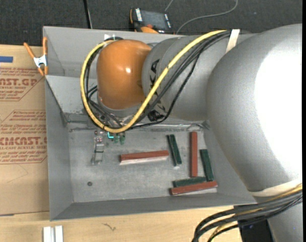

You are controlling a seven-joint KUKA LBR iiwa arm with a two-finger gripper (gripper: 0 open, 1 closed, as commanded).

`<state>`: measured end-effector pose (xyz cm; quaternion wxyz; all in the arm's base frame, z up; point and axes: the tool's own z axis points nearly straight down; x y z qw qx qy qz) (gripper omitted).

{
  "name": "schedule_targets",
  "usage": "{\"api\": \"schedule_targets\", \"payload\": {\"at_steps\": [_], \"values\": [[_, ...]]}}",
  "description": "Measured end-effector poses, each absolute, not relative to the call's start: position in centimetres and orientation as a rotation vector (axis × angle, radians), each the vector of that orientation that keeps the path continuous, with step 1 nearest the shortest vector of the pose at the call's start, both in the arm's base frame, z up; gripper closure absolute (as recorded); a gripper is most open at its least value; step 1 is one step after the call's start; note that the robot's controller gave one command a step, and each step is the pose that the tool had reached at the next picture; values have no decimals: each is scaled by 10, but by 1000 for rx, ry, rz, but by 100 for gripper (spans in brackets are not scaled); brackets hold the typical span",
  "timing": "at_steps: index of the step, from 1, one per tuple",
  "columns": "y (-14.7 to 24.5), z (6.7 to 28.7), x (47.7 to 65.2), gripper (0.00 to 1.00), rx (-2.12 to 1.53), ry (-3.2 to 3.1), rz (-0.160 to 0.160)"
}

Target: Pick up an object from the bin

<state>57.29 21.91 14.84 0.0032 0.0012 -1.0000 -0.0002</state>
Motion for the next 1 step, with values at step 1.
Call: {"api": "schedule_targets", "payload": {"at_steps": [1], "values": [[150, 185, 570, 0, -153, -3141, 2]]}}
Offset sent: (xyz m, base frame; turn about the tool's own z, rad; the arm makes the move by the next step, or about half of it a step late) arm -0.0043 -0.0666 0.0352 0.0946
